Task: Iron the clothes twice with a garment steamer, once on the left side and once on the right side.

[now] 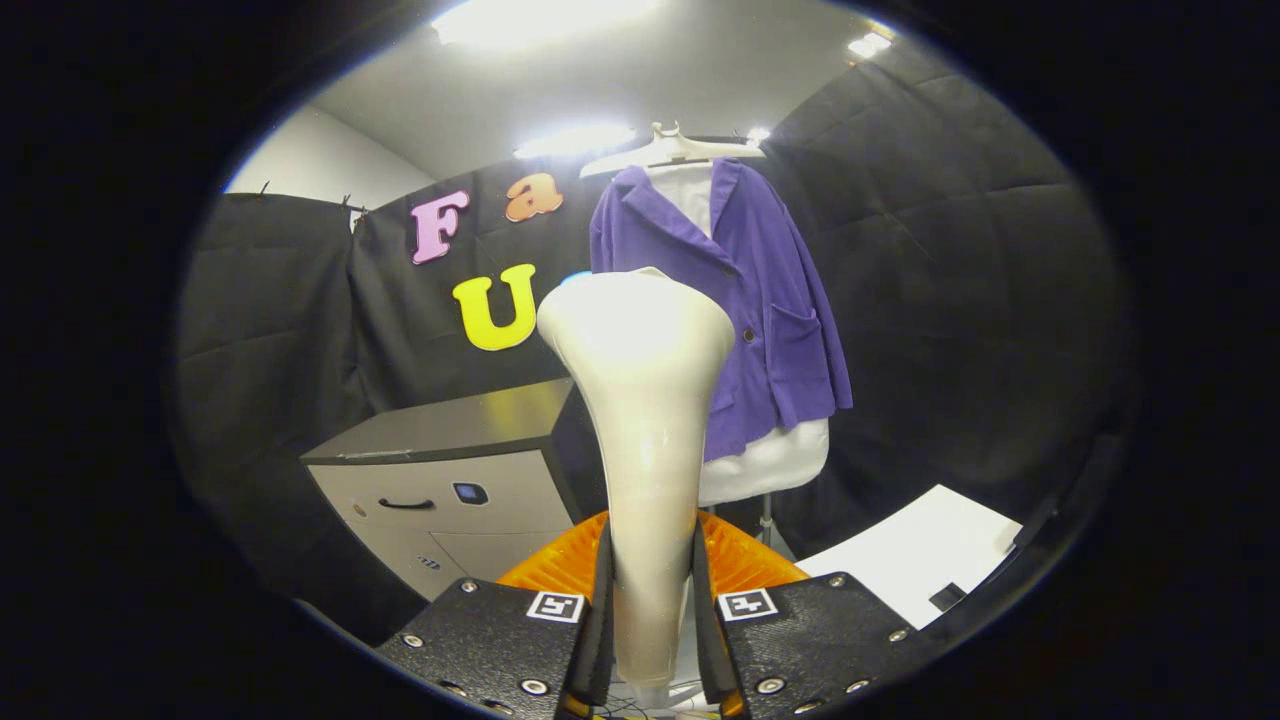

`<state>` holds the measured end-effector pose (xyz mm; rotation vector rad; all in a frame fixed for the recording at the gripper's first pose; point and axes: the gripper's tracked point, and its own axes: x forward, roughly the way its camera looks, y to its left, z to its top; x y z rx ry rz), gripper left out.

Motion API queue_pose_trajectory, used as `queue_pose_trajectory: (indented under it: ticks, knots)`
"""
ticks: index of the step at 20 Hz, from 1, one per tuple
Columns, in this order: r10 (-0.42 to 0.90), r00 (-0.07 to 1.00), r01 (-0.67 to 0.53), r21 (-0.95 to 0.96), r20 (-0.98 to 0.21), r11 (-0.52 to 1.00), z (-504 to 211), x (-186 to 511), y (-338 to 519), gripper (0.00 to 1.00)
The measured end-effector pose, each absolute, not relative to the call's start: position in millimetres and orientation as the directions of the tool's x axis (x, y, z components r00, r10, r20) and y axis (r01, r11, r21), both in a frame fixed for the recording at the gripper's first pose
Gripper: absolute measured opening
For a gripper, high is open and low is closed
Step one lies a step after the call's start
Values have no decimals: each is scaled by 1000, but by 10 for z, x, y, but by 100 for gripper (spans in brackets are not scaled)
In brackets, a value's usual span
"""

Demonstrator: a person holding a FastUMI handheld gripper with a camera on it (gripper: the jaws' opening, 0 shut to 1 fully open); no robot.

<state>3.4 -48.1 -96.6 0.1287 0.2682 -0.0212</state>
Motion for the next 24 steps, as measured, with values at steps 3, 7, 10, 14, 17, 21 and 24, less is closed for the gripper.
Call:
queue_pose_trajectory:
  ticks: [3, 7, 10, 14, 17, 21, 24]
  knots:
    - [-5, 973, 32, 111, -231, 993, -803, -141, -469, 34]
    - [13, 983, 6, 100, -186, 995, -639, -276, -421, 34]
    - [27, 987, -14, 81, -161, 997, -552, -333, -409, 34]
    - [45, 989, -33, 87, -140, 996, -469, -361, -389, 34]
    - [62, 990, -50, 92, -130, 994, -409, -362, -348, 34]
    - [69, 989, -57, 95, -128, 994, -378, -369, -344, 34]
    - [64, 990, -51, 104, -128, 993, -377, -376, -375, 34]
